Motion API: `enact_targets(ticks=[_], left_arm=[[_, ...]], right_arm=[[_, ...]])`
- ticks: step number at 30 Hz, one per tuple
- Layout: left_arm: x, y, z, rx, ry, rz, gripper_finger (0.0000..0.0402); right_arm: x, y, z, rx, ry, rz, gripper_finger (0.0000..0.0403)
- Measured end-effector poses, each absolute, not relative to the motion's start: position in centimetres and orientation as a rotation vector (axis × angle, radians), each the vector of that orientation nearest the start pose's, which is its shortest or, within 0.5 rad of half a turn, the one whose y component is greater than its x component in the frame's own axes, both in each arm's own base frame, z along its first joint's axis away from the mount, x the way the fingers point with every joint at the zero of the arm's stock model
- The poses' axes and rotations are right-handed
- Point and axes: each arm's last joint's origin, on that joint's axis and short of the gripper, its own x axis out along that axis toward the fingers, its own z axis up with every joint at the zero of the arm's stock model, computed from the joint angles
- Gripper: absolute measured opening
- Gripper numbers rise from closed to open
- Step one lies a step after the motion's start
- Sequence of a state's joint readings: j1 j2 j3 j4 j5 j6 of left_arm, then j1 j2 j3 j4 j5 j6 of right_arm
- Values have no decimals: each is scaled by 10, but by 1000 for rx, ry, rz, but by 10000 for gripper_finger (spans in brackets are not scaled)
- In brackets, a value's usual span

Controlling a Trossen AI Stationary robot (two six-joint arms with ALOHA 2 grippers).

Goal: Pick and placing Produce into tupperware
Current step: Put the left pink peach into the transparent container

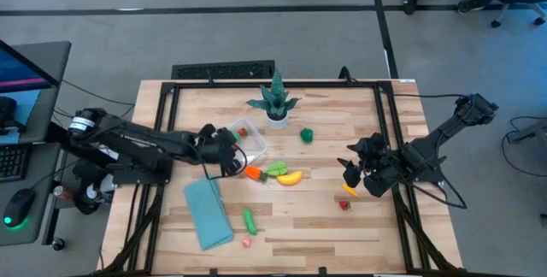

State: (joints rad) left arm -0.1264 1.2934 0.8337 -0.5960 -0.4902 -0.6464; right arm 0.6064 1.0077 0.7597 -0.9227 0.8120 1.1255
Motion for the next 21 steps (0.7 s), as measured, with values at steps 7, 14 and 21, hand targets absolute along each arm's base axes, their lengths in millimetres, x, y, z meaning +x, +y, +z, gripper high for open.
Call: enact_targets(ticks=[7,14,21], left_arm=[[237,-1,218,-244,943,616,107],[237,7,218,-218,981,561,107],[233,11,204,-170,1046,440,107]], right_arm=[[148,77,244,289,639,-613,270],[148,77,244,290,638,-613,270],[149,78,245,300,630,-609,270]])
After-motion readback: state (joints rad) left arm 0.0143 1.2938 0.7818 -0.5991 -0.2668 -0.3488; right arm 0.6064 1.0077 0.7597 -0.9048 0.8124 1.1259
